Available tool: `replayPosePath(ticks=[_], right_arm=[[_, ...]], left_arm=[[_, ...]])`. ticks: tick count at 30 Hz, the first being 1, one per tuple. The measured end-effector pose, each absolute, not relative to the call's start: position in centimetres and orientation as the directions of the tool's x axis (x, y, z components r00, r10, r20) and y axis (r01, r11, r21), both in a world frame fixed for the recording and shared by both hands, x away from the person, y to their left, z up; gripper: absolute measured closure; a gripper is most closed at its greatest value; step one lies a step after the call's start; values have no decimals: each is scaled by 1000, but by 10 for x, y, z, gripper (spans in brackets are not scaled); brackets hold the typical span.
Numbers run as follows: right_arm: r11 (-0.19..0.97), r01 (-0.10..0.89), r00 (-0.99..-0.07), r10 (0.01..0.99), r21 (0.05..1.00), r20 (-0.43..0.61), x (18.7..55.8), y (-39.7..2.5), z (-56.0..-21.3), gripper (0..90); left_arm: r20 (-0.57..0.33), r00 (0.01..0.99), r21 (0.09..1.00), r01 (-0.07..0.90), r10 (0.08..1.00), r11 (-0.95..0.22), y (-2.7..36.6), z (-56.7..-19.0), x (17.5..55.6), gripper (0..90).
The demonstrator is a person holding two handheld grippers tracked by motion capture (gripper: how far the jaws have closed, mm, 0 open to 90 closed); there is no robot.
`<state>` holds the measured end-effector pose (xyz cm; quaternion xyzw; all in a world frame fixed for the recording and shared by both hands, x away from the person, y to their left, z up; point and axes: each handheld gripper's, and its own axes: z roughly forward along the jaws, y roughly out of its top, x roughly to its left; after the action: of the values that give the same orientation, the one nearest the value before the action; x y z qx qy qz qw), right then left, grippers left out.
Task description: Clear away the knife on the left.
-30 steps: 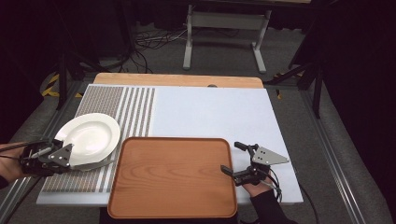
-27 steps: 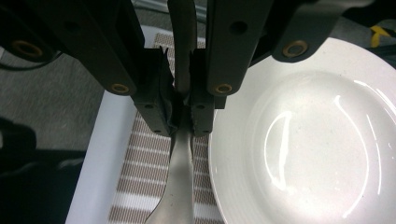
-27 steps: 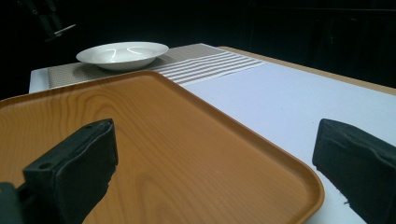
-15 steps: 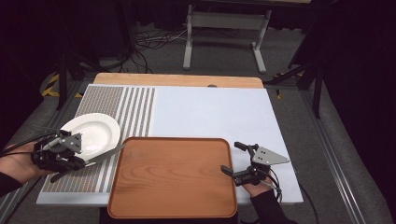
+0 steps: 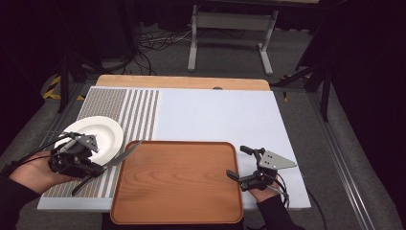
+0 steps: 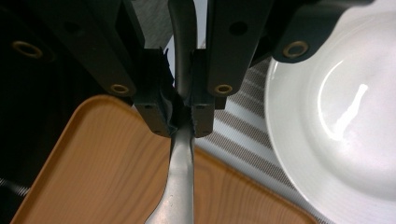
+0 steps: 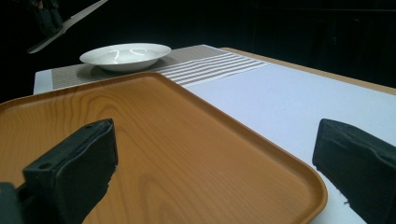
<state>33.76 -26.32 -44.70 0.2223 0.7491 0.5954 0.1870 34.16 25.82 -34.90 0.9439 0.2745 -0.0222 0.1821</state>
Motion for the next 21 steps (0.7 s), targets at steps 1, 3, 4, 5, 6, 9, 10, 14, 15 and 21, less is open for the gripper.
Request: replayPosePath(ticks=[1,3,4,5,6,9,10,14,15,21], right_arm=[[191,111,-831,556,975,-15,338,-263,-447,7],[189,111,-831,556,976,-13,338,-264,-447,7],[188,111,-831,556,976,-13,338,-264,-447,7],[188,110,-832,555,976,-13,338,-264,-447,8],[186,110,-833,554,976,-12,338,-264,-447,8],[184,111,-833,553,977,-10,338,-264,-447,7],[181,110,-833,553,977,-9,338,-265,-447,8],[180,109,-833,553,978,-9,338,-265,-447,7],[180,109,-834,552,978,-9,338,-265,-447,8],[179,108,-835,551,978,-8,337,-265,-447,8]], left_arm=[[-155,843,348,534,515,-770,257,-349,342,803],[-197,830,376,556,522,-742,256,-349,343,803],[-216,822,381,568,527,-730,255,-348,343,803],[-224,819,390,571,528,-722,254,-348,343,803],[-250,811,402,584,529,-706,251,-349,343,803],[-264,796,406,604,544,-686,249,-350,342,803],[-269,791,408,610,549,-679,247,-351,343,803],[-312,763,419,645,565,-639,243,-355,346,803],[-313,760,420,649,570,-634,242,-357,347,803],[-343,743,426,669,575,-609,233,-365,347,803]])
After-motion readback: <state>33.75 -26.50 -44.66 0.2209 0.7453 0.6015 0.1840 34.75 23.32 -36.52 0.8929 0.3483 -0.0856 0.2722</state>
